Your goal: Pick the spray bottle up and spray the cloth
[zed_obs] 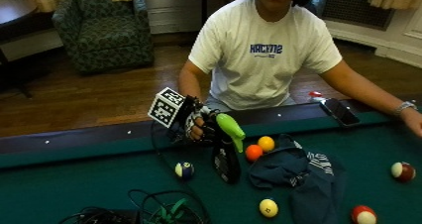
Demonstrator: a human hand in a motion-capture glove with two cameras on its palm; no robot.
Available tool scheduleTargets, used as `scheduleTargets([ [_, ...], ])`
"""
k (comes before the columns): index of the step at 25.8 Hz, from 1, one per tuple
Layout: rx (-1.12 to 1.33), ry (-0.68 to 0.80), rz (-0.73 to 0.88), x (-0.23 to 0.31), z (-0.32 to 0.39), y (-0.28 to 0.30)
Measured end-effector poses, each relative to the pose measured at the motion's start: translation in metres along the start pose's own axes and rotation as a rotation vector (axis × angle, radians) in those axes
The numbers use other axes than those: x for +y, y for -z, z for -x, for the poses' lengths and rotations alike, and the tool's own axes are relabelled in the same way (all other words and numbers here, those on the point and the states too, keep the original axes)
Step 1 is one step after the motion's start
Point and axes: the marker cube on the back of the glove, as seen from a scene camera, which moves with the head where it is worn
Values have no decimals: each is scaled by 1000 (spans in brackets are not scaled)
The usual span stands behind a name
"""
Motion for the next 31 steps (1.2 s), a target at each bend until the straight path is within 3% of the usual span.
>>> scheduleTargets([
  [11, -49, -49, 90, -22, 5, -28],
  [31, -190, -104, 115, -52, 13, -72],
])
